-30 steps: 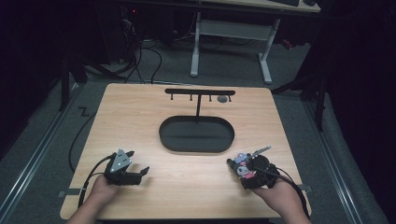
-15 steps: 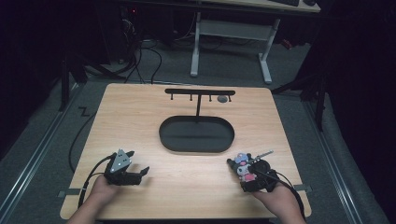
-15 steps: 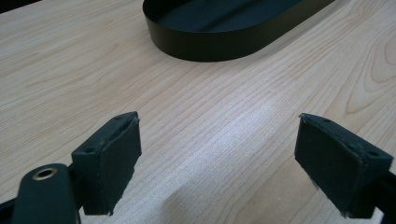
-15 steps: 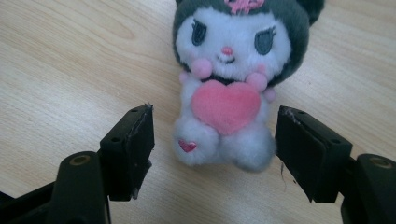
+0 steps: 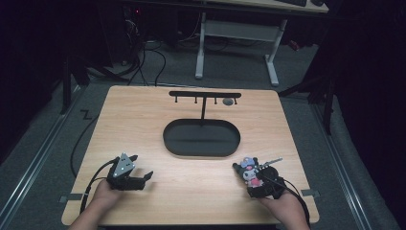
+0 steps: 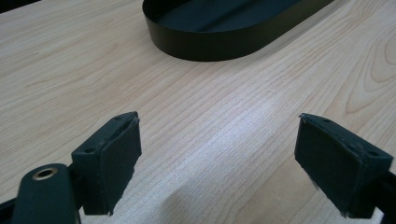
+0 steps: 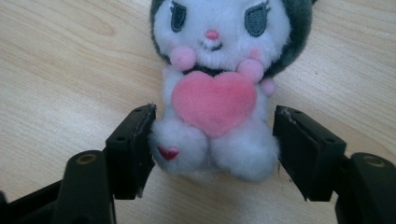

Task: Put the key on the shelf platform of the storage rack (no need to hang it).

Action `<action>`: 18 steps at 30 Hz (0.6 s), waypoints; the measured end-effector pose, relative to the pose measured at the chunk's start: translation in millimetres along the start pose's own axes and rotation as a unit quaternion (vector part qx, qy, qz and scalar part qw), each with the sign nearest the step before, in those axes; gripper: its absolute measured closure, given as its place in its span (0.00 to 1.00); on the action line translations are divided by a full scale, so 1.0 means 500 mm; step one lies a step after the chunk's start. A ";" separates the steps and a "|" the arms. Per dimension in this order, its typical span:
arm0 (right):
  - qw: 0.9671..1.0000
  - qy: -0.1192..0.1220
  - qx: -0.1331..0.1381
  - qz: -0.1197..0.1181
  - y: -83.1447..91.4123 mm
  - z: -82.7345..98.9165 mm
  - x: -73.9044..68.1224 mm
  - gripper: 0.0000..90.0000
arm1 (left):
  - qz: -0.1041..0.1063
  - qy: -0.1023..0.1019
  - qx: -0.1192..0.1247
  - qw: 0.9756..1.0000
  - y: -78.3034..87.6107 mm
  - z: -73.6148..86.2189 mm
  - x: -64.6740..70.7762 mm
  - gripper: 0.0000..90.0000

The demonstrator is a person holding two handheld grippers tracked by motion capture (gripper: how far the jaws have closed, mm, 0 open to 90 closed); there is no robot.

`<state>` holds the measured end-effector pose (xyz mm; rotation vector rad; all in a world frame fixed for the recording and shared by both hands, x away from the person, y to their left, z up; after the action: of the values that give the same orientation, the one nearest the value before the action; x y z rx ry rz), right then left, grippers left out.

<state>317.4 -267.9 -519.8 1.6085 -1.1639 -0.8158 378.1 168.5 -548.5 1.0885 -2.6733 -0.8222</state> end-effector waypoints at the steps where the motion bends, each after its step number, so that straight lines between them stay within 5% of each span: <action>1: 1.000 0.002 0.003 -0.001 -0.002 0.000 0.001 0.38 | 0.000 0.000 0.000 1.000 0.000 0.000 0.000 0.17; 9: 1.000 -0.004 0.008 -0.003 -0.005 -0.002 -0.003 0.52 | 0.000 0.000 0.001 1.000 0.000 0.000 0.000 0.17; 18: 0.999 0.004 0.036 0.005 0.025 -0.020 -0.005 0.54 | 0.000 0.000 0.001 1.000 0.000 0.000 0.000 0.17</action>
<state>321.7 -263.5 -504.5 1.6611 -1.2061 -0.7677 378.1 168.5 -548.5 1.0888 -2.6740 -0.8196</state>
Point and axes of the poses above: each handheld gripper's, and its own axes: y roughly backward along the jaws, z roughly out of its underside, x roughly to its right, the point moved 4 cm from there along -y, roughly forward along the jaws, and after that the axes turned 1 degree about z, right-handed, at the moved point
